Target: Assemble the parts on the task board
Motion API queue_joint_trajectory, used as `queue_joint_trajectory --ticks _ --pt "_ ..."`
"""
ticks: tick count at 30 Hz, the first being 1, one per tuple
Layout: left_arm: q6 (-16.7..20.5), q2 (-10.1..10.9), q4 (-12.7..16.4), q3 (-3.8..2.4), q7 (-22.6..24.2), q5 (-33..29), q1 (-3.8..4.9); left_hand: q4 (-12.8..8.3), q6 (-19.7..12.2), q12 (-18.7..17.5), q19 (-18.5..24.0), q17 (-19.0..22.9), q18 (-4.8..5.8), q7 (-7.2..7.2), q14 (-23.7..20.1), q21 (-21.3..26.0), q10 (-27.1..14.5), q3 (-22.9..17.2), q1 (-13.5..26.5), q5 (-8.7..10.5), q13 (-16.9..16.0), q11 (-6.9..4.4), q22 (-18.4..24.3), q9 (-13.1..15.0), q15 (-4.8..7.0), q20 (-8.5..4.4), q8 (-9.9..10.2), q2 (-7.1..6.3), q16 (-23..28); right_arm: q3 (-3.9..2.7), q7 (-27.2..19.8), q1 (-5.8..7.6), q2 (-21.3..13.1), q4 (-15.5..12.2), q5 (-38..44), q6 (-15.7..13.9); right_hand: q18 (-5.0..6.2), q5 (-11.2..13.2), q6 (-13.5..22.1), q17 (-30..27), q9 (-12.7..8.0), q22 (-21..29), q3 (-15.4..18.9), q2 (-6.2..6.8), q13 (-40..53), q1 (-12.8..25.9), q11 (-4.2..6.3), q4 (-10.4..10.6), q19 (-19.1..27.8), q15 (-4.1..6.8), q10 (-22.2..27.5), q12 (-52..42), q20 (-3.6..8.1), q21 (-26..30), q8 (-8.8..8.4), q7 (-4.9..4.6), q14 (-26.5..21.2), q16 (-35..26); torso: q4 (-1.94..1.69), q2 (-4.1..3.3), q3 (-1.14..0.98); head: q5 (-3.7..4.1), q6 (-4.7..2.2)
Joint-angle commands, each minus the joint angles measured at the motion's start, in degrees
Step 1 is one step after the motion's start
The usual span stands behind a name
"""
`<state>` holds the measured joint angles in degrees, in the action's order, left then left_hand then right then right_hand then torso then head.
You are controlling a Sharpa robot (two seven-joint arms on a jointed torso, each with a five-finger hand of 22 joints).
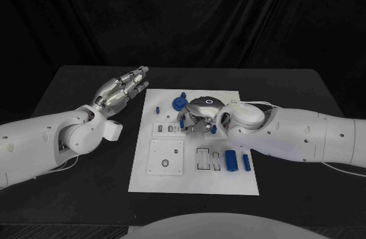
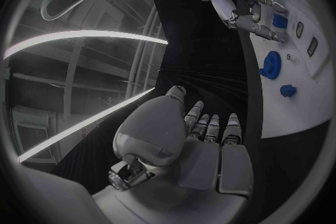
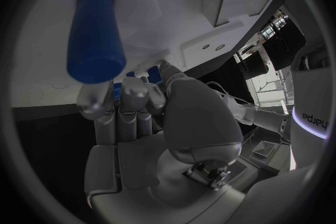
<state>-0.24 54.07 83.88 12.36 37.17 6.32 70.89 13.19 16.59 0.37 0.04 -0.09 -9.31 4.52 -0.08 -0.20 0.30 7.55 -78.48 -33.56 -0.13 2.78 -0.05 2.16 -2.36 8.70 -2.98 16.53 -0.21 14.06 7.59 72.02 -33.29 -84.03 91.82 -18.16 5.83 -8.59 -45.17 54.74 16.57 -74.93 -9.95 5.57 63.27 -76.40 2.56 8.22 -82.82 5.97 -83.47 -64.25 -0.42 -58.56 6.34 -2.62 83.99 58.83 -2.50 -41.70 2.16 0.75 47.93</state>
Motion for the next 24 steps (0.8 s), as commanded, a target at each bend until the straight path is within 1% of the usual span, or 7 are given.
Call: queue_joint_trajectory --ticks 1,5,12,19,21,22,24 --pt "-0.5 0.0 0.1 -0.05 0.6 0.0 -0.01 0.1 -0.1 -0.2 0.0 0.1 -0.97 0.32 0.1 0.2 0.1 -0.4 -0.5 -0.35 0.0 0.37 0.1 0.0 -0.38 0.56 -0.2 -0.1 0.2 0.03 0.7 -0.16 -0.2 -0.1 0.4 0.3 -0.55 2.5 1.9 -0.3 -0.9 -8.1 1.0 0.49 5.7 0.9 0.49 0.6 0.2 0.13 0.0 -4.0 -0.11 0.3 -1.07 0.32 1.3 -0.2 0.03 -0.03 -0.01 0.07 0.06" --pt "-0.4 0.2 0.1 -0.05 0.7 0.0 -0.01 0.0 0.0 -0.2 0.0 0.1 -0.97 0.34 0.1 0.2 0.1 -0.4 -0.5 -0.35 0.0 0.39 0.1 0.0 -0.41 0.58 -0.2 -0.12 0.2 0.03 0.1 -0.14 -0.6 -0.3 0.4 -1.9 -0.56 4.9 3.4 -0.5 -2.1 -8.1 1.9 1.19 5.1 1.3 0.61 2.0 0.2 0.23 0.2 -3.3 0.0 0.4 -1.87 0.5 1.2 -0.1 0.04 -0.03 -0.03 0.03 0.11" --pt "0.1 0.6 0.5 -0.05 0.9 0.0 -0.01 0.0 0.1 -0.2 0.0 0.1 -0.98 0.35 0.1 0.2 0.1 -0.5 -0.5 -0.35 0.0 0.4 0.1 0.0 -0.39 0.61 -0.2 -0.2 0.2 0.02 -1.6 1.02 -2.2 -1.9 0.4 -7.3 -0.6 5.5 7.4 -0.4 -4.5 -8.2 2.7 2.8 4.8 0.6 0.89 5.2 0.1 0.41 0.1 -3.1 0.16 0.2 -2.65 0.86 1.3 0.3 0.03 -0.05 -0.04 -0.08 -0.27" --pt "3.5 1.2 1.3 -0.06 1.8 0.0 -0.01 -0.2 0.3 -0.2 0.0 0.1 -1.0 0.38 0.1 0.2 0.1 -0.6 -0.5 -0.38 0.0 0.41 0.1 0.1 -0.37 0.71 -0.3 -0.4 0.2 0.02 -2.0 5.45 -6.5 -7.0 0.4 -11.9 -0.65 5.5 8.3 -0.3 -5.3 -8.3 2.9 3.38 4.9 -0.1 0.99 6.8 0.0 0.5 0.0 -3.2 0.24 -0.1 -2.63 1.0 1.3 0.5 -0.01 0.02 -0.07 -0.54 -0.49" --pt "3.5 1.2 1.3 -0.06 1.8 0.0 -0.01 -0.2 0.3 -0.2 0.0 0.1 -1.0 0.38 0.1 0.2 0.1 -0.6 -0.5 -0.38 0.0 0.41 0.1 0.1 -0.37 0.71 -0.3 -0.4 0.2 0.02 -2.0 5.45 -6.5 -7.0 0.4 -11.9 -0.65 5.5 8.3 -0.3 -5.3 -8.3 2.9 3.38 4.9 -0.1 0.99 6.8 0.0 0.5 0.0 -3.2 0.24 -0.1 -2.63 1.0 1.3 0.5 -0.01 0.02 -0.07 -0.54 -0.49" --pt "6.3 2.0 2.2 -0.07 2.3 0.0 0.04 -0.2 0.3 -0.2 0.0 0.1 -1.0 0.38 0.1 0.2 0.1 -0.6 -0.5 -0.38 0.0 0.41 0.1 0.1 -0.37 0.71 -0.3 -0.4 0.2 0.02 -2.0 7.82 -9.8 -9.6 0.3 -12.8 -0.65 5.5 8.3 -0.3 -5.3 -8.3 2.9 3.38 4.9 -0.1 0.99 6.8 0.0 0.5 0.0 -3.2 0.24 -0.1 -2.63 1.0 1.3 0.5 -0.05 0.06 -0.14 -0.96 -0.84" --pt "7.8 2.5 2.8 -0.07 2.4 0.0 0.09 -0.4 0.5 -0.2 0.0 0.1 -1.02 0.4 0.1 0.2 0.2 -0.6 -0.5 -0.37 -0.1 0.43 0.1 0.1 -0.37 0.76 -0.4 -0.54 0.2 0.03 -1.9 8.92 -11.3 -10.6 0.0 -13.1 -0.66 5.6 7.9 -0.2 -5.3 -8.3 3.1 3.56 5.0 -0.1 1.01 7.6 0.0 0.53 -0.1 -3.3 0.27 -0.2 -2.46 1.04 1.3 0.7 -0.14 0.13 -0.13 -1.05 -1.2"
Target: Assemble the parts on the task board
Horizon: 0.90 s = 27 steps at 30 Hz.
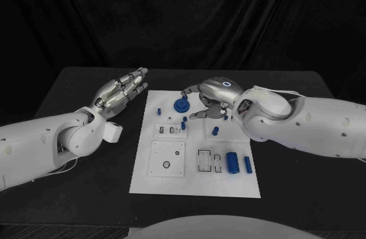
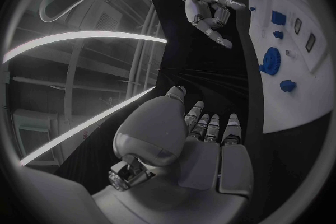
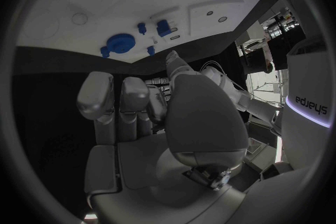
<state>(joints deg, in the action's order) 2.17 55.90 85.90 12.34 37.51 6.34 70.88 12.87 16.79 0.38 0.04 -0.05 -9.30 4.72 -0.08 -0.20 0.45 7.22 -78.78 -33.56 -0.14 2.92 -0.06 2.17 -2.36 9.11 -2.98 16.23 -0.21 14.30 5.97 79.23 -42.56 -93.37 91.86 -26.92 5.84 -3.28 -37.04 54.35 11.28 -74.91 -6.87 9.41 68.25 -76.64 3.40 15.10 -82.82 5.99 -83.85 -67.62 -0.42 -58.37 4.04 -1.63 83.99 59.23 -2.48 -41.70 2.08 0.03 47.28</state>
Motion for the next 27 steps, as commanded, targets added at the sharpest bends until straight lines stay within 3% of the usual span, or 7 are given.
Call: queue_joint_trajectory --ticks 1,6,8,14,21,24,27 --pt "6.7 1.2 1.3 -0.05 2.2 -0.1 0.16 -1.9 2.8 0.9 -2.4 -1.7 4.07 2.01 2.9 -1.7 2.9 0.2 -1.7 1.75 -1.0 2.2 -1.3 0.5 -2.92 2.09 -1.2 -3.35 -2.1 -0.21 0.0 2.58 -3.3 -2.0 -0.3 -4.4 -0.74 0.4 -2.3 0.3 0.3 -8.4 0.8 -0.08 -0.1 2.0 0.05 1.7 -0.1 0.47 0.3 0.2 0.29 -0.7 0.42 -0.19 1.3 0.5 -0.28 0.25 -0.06 -0.3 -0.61" --pt "12.5 2.4 2.7 -0.06 1.9 4.8 2.2 3.5 5.0 6.0 -15.7 -8.5 -0.85 4.07 22.4 -10.0 20.2 5.7 2.8 21.91 -6.6 4.82 -5.5 0.6 -6.61 5.88 -1.7 -6.2 -17.5 -0.2 2.0 5.27 -7.5 -4.1 -3.1 -4.7 -0.66 0.3 -4.5 -0.1 0.0 -8.2 1.8 -3.56 -1.3 4.1 -0.33 1.4 0.2 0.18 0.8 1.5 0.09 0.0 1.17 -0.67 1.2 0.3 -0.36 1.01 -0.19 0.04 -1.33" --pt "14.7 2.5 2.9 -0.06 0.7 8.3 3.46 2.6 5.8 8.8 -24.7 -9.8 -0.92 4.1 27.0 -15.3 28.1 7.8 6.1 24.86 -9.7 6.05 -8.0 0.7 -7.44 6.96 -1.9 -6.3 -21.8 -0.2 2.5 5.82 -8.6 -4.2 -4.9 -4.3 -0.66 0.2 -4.9 -0.1 -0.2 -8.2 1.8 -4.27 -1.6 3.9 -0.45 1.3 0.2 0.1 0.9 1.8 0.01 0.1 1.4 -0.81 1.2 0.4 -0.16 1.51 -0.45 0.04 -1.13" --pt "15.2 1.8 2.8 -0.06 -10.9 18.7 7.33 3.3 8.3 15.9 -39.8 -14.4 -1.06 4.23 41.2 -23.4 45.4 8.9 4.1 23.31 -17.9 9.42 -11.1 0.8 -7.54 6.92 -2.2 -7.0 -35.7 -0.18 4.3 6.42 -10.4 -3.4 -8.3 -0.1 -0.54 0.1 -5.9 -0.7 -0.4 -8.0 1.9 -5.34 -3.3 3.3 -0.84 1.2 0.4 -0.18 1.6 3.7 -0.2 0.9 1.86 -1.38 1.1 0.0 0.33 2.28 -1.01 0.31 -0.98" --pt "8.3 0.2 2.3 -0.06 -28.9 30.2 10.57 3.2 23.7 46.3 -54.1 -31.0 -0.91 5.86 47.6 -34.6 52.3 9.5 4.4 22.44 -39.4 3.4 -17.4 2.0 -1.76 1.12 -6.1 -6.96 -65.5 -0.18 5.6 5.52 -11.1 -2.3 -9.4 2.1 -0.45 -0.9 -7.7 -1.2 -0.8 -7.9 2.1 -6.67 -4.4 2.2 -1.04 0.8 0.5 -0.36 1.9 4.8 -0.44 1.4 2.73 -1.61 0.9 -0.4 0.69 3.12 -1.83 0.28 -0.62" --pt "5.4 -0.7 2.2 -0.06 -35.3 32.2 11.23 3.3 26.8 77.6 -55.5 -72.1 0.03 5.25 74.1 -47.8 72.7 9.4 5.7 20.45 -73.1 3.36 -27.0 2.9 -0.76 -0.09 -8.9 -6.15 -86.5 -0.18 5.9 5.07 -11.1 -1.8 -9.5 2.7 -0.43 -1.4 -7.9 -1.3 -1.0 -7.9 2.2 -6.96 -4.6 2.1 -1.05 0.8 0.5 -0.39 1.9 5.0 -0.47 1.5 2.75 -1.62 0.9 -0.4 0.74 3.38 -2.11 0.09 -0.27" --pt "1.8 -2.2 2.3 -0.06 -42.9 36.3 11.71 3.1 29.0 88.8 -58.7 -88.5 2.16 5.2 88.6 -66.2 87.9 9.5 6.6 20.02 -88.5 3.36 -47.7 4.3 -1.12 -0.69 -11.8 -5.78 -89.7 -0.18 6.4 4.47 -11.1 -1.3 -9.6 4.1 -0.41 -1.8 -8.0 -1.4 -1.1 -7.9 2.2 -7.2 -4.8 2.0 -1.07 0.8 0.6 -0.4 2.0 5.2 -0.48 1.7 2.79 -1.65 0.9 -0.5 0.82 3.66 -2.59 -0.04 0.11"
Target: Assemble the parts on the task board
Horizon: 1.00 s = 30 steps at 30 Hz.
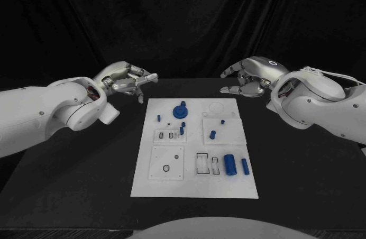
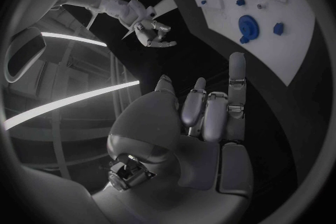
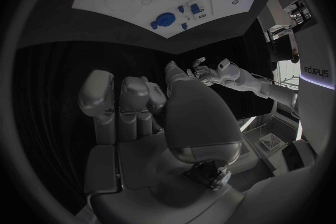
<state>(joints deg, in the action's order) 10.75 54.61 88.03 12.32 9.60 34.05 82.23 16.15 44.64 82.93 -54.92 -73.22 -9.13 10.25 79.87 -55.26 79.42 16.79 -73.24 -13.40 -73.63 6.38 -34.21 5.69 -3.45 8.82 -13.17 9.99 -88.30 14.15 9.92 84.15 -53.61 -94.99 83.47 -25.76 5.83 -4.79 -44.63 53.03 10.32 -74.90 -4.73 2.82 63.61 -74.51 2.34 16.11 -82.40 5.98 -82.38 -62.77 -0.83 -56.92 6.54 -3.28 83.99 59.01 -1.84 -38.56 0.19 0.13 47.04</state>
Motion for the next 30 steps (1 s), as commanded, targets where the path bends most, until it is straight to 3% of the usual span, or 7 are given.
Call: queue_joint_trajectory --ticks 1,4,7,15,23,25,30 --pt "-7.3 -1.2 0.2 -0.04 -16.5 9.6 0.42 -0.1 1.7 6.5 -5.4 -16.8 2.37 -0.33 10.1 -13.6 9.4 -0.3 1.1 -0.17 -15.4 -0.34 -17.0 1.0 -0.1 -0.47 -2.2 0.9 -1.7 -0.03 2.5 -0.58 0.0 0.4 -1.2 3.2 -0.36 -0.6 -0.5 -0.2 -0.2 -7.9 0.1 -0.76 -0.5 -0.2 -0.04 -0.2 0.2 -0.4 0.6 0.6 -0.09 0.4 0.31 -0.02 0.9 -0.3 0.3 0.63 -0.92 -0.25 0.58" --pt "-9.9 -2.6 0.7 -0.05 -24.1 16.6 0.66 -0.1 5.0 7.1 -14.7 -16.8 4.16 -1.93 10.1 -24.4 10.6 -1.7 1.4 1.2 -16.4 -1.65 -33.2 4.0 1.07 -0.58 -6.3 1.36 -1.7 -0.03 2.7 -1.38 -0.2 0.7 -1.3 3.4 -0.32 -1.5 -0.6 -0.5 -0.4 -7.8 0.2 -1.16 -1.1 -0.5 -0.11 -0.3 0.2 -0.45 0.8 1.3 -0.13 0.7 0.3 -0.14 0.8 -0.5 0.51 0.8 -1.24 -0.27 1.02" --pt "-11.9 -3.6 0.9 -0.05 -28.9 20.5 0.82 0.1 6.9 7.1 -22.5 -16.8 5.79 -3.17 10.1 -29.5 10.6 -1.8 3.6 2.18 -16.4 -2.87 -42.6 7.0 2.16 -1.1 -9.6 1.35 -1.7 -0.03 2.7 -1.89 -0.3 0.9 -1.3 3.2 -0.31 -2.2 -0.7 -0.4 -0.6 -7.8 0.3 -1.25 -1.3 -0.7 -0.14 -0.4 0.3 -0.47 0.8 1.5 -0.16 0.8 0.27 -0.16 0.9 -0.4 0.75 0.98 -1.68 -0.48 1.71" --pt "-16.9 -7.0 0.6 -0.06 -36.5 24.4 1.11 -0.3 5.1 7.1 -24.1 -16.8 6.24 -4.87 10.1 -30.7 10.6 -3.8 5.3 1.74 -16.4 -4.5 -45.5 18.1 3.78 -2.64 -18.2 0.85 -1.7 -0.03 2.8 -2.61 -0.1 1.5 -1.3 3.6 -0.31 -2.5 -0.8 -0.4 -0.7 -7.8 0.4 -1.31 -1.6 -0.8 -0.16 -0.4 0.2 -0.48 0.9 1.8 -0.17 0.8 0.28 -0.19 0.9 -0.4 1.26 1.22 -2.78 -0.43 2.96" --pt "-21.8 -10.9 -1.0 -0.06 -40.8 25.1 1.22 0.1 4.4 7.1 -24.0 -16.8 6.22 -5.76 10.1 -30.6 10.6 -5.0 7.9 3.65 -16.4 -5.34 -45.8 26.0 4.54 -3.39 -22.7 0.63 -1.7 -0.03 2.6 -2.86 0.0 1.5 -1.3 3.9 -0.32 -2.8 -0.8 -0.3 -0.7 -7.8 0.5 -1.34 -1.7 -0.7 -0.18 -0.3 0.2 -0.49 0.9 1.9 -0.18 0.7 0.28 -0.21 0.9 -0.2 1.59 1.12 -3.01 -1.07 2.96" --pt "-22.8 -11.9 -1.6 -0.06 -41.4 25.1 1.22 0.2 4.4 7.1 -24.1 -16.8 6.23 -5.81 10.1 -30.5 10.6 -5.1 8.4 3.95 -16.4 -5.4 -45.8 26.5 4.6 -3.44 -22.8 0.63 -1.7 -0.03 2.5 -2.89 0.0 1.5 -1.3 3.9 -0.34 -2.8 -0.8 -0.2 -0.8 -7.8 0.5 -1.35 -1.8 -0.7 -0.17 -0.3 0.2 -0.49 0.9 2.0 -0.18 0.6 0.29 -0.21 0.9 -0.1 1.85 1.05 -3.23 -1.49 2.96" --pt "-24.4 -14.2 -3.1 -0.06 -42.1 25.2 1.2 0.2 4.5 7.1 -24.3 -16.8 6.29 -5.89 10.1 -30.6 10.6 -5.1 9.0 4.3 -16.4 -5.47 -46.1 27.0 4.67 -3.51 -22.8 0.74 -1.7 -0.03 2.4 -3.09 0.0 1.6 -1.3 3.9 -0.36 -3.0 -0.9 -0.1 -0.8 -7.9 0.5 -1.38 -1.8 -0.7 -0.17 -0.3 0.1 -0.49 0.9 2.0 -0.18 0.5 0.31 -0.21 1.0 -0.1 1.71 1.09 -3.14 -1.54 2.96"
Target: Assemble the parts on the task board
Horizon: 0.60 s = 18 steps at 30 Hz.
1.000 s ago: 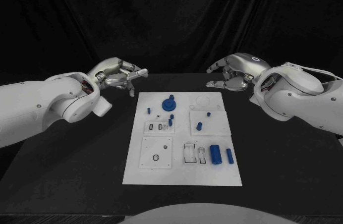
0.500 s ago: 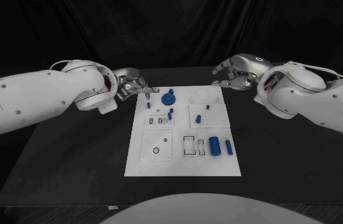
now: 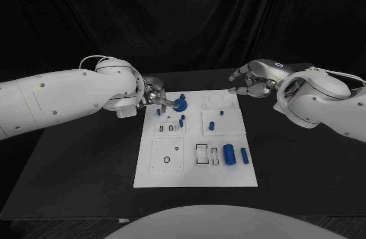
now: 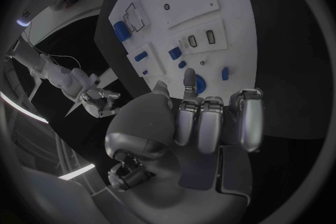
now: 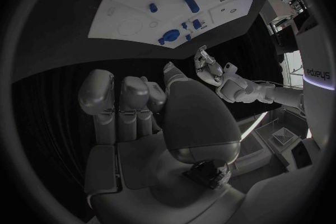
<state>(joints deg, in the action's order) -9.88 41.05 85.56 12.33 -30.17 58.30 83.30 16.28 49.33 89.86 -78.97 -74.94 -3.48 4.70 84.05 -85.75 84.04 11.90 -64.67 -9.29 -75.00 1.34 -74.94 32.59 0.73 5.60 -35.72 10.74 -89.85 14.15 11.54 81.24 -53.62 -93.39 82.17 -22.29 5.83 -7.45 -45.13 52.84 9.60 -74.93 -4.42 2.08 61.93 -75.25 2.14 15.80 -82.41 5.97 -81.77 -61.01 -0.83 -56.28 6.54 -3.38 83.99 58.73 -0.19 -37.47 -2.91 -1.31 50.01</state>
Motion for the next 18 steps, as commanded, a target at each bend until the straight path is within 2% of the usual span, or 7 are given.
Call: queue_joint_trajectory --ticks 1,2,5,9,12,16,18 --pt "-4.0 -1.0 -0.9 -0.06 -2.3 0.9 0.13 -0.1 0.0 0.1 -0.4 -15.1 0.67 -0.44 6.0 -0.2 6.0 -0.4 0.5 -0.19 -15.0 -0.51 -5.5 0.4 0.55 -0.35 -0.2 0.04 -0.2 -0.03 0.8 -0.23 0.0 0.0 0.0 0.5 -0.36 -0.3 -0.4 0.1 -0.1 -7.8 0.2 -0.65 -0.1 0.0 0.03 0.0 0.1 -0.48 0.3 0.2 -0.18 -0.2 0.31 -0.11 1.0 0.2 0.08 0.0 -0.05 -0.2 -0.01" --pt "-4.3 -1.4 -1.2 -0.06 -2.3 0.9 0.12 -0.3 0.2 0.1 -0.5 -15.1 0.7 -0.52 6.0 -0.2 6.0 -0.5 0.5 -0.61 -15.0 -0.57 -5.6 0.7 0.61 -0.4 -0.2 -0.03 -0.2 -0.03 0.7 -0.27 0.0 0.0 0.0 0.5 -0.35 -0.4 -0.4 0.0 -0.1 -7.8 0.2 -0.66 -0.3 0.0 0.03 0.0 0.2 -0.48 0.4 0.4 -0.18 -0.1 0.31 -0.11 1.0 0.2 0.15 -0.04 -0.07 -0.34 -0.01" --pt "-4.9 -2.4 -1.9 -0.06 -2.2 0.9 0.11 -0.7 0.4 0.1 -0.8 -15.1 0.74 -0.71 6.0 -0.2 6.0 -0.8 0.6 -2.04 -15.0 -0.76 -5.8 1.5 0.81 -0.58 0.0 -0.61 -0.2 -0.03 0.7 -0.38 0.1 -0.1 0.0 0.7 -0.35 -0.4 -0.4 0.0 -0.1 -7.8 0.2 -0.66 -0.3 0.0 0.03 0.0 0.2 -0.48 0.4 0.4 -0.18 -0.1 0.31 -0.11 1.0 0.2 0.05 0.0 -0.05 -0.19 -0.01" --pt "-5.0 -3.5 -2.6 -0.06 -1.8 0.9 0.09 -0.9 0.5 0.1 -0.7 -15.1 0.72 -0.8 6.0 -0.2 6.0 -1.0 0.5 -2.5 -15.0 -0.84 -5.7 1.9 0.88 -0.65 0.1 -0.8 -0.2 -0.03 0.7 -0.45 0.1 -0.1 0.0 0.7 -0.36 -0.4 -0.4 0.0 -0.1 -7.8 0.2 -0.69 -0.5 0.0 0.03 0.0 0.1 -0.49 0.4 0.7 -0.19 -0.1 0.32 -0.12 1.0 0.2 -0.04 -0.02 -0.06 0.05 -0.01" --pt "-5.0 -4.3 -3.1 -0.06 -1.4 0.9 0.08 -1.0 0.7 0.1 -0.6 -15.1 0.7 -0.86 6.0 -0.1 6.0 -1.1 0.4 -2.79 -15.0 -0.89 -5.7 2.2 0.93 -0.7 0.1 -0.82 -0.2 -0.03 0.6 -0.48 0.1 -0.1 0.0 0.6 -0.36 -0.4 -0.4 0.0 -0.1 -7.8 0.2 -0.69 -0.5 0.0 0.03 0.0 0.1 -0.49 0.4 0.7 -0.19 -0.1 0.32 -0.12 1.0 0.2 0.18 -0.05 -0.04 -0.24 -0.01" --pt "-5.2 -5.1 -3.6 -0.06 -1.1 0.9 0.06 -1.3 0.7 0.1 -0.5 -15.1 0.67 -0.93 6.0 0.0 6.0 -1.5 0.3 -3.19 -15.0 -0.96 -5.6 2.5 1.0 -0.77 0.2 -0.83 -0.2 -0.03 0.5 -0.53 0.2 0.0 0.0 0.5 -0.36 -0.4 -0.4 0.0 -0.1 -7.8 0.2 -0.69 -0.5 0.0 0.03 0.0 0.1 -0.49 0.4 0.7 -0.19 -0.1 0.32 -0.12 1.0 0.2 0.25 -0.02 -0.01 -0.56 -0.01" --pt "-5.4 -5.6 -3.9 -0.06 -1.1 0.9 0.02 -1.4 0.7 0.1 -0.3 -15.1 0.62 -0.96 6.0 0.1 6.0 -1.7 0.2 -3.43 -15.0 -1.0 -5.4 2.7 1.03 -0.81 0.3 -0.79 -0.2 -0.03 0.4 -0.59 0.2 0.1 0.0 0.4 -0.36 -0.5 -0.5 0.1 -0.1 -7.8 0.3 -0.7 -0.7 0.0 0.03 0.0 0.1 -0.49 0.5 0.8 -0.19 -0.2 0.32 -0.13 1.0 0.2 0.24 -0.04 -0.1 -0.83 -0.01"
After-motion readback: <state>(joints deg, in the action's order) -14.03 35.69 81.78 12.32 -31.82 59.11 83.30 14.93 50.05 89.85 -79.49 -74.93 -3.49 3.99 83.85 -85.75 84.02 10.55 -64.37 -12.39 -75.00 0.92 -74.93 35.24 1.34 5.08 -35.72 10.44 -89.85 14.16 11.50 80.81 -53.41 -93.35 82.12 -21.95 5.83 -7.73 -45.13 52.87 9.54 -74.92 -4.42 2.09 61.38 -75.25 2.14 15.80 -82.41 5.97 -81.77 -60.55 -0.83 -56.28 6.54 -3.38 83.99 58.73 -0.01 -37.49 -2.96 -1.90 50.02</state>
